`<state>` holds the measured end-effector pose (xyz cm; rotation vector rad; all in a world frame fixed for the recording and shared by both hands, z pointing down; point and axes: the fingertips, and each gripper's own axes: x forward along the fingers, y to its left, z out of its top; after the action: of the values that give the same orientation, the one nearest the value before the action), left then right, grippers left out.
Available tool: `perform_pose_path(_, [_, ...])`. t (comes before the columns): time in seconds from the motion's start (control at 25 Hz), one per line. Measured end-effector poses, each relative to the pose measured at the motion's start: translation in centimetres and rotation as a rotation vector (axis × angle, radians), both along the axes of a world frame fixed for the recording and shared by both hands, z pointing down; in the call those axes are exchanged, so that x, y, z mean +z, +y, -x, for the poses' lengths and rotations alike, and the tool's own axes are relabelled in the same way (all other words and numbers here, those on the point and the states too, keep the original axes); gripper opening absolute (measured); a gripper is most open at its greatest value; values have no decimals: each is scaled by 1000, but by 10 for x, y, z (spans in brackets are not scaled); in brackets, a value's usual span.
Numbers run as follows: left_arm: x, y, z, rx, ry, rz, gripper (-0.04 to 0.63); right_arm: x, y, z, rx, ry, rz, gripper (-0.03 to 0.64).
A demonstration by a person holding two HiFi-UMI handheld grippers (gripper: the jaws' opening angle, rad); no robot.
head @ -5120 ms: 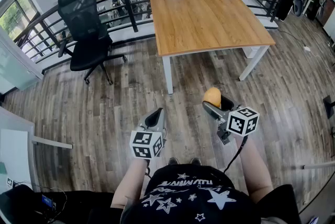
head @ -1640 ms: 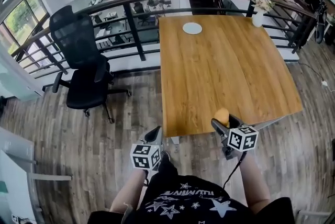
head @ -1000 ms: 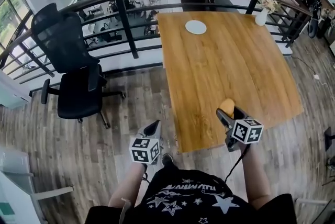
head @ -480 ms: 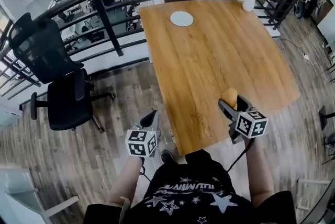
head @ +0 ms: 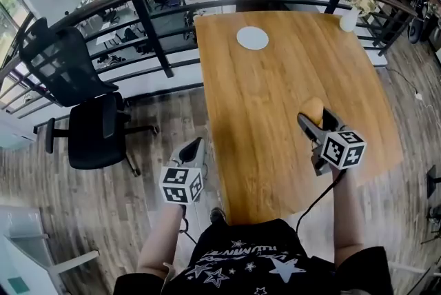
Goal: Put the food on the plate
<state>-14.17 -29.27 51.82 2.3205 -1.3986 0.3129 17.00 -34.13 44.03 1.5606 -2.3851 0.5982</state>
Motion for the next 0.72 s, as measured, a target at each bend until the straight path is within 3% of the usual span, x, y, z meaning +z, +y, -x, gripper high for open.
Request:
perform_pose_path(0.36, [-12, -75, -9, -62, -10, -9, 2, -11, -111, -4, -98, -1, 0, 353])
perform_pose_path(0.72, [1, -133, -23, -84, -31, 3, 2, 24, -209, 10, -178, 23, 41, 353])
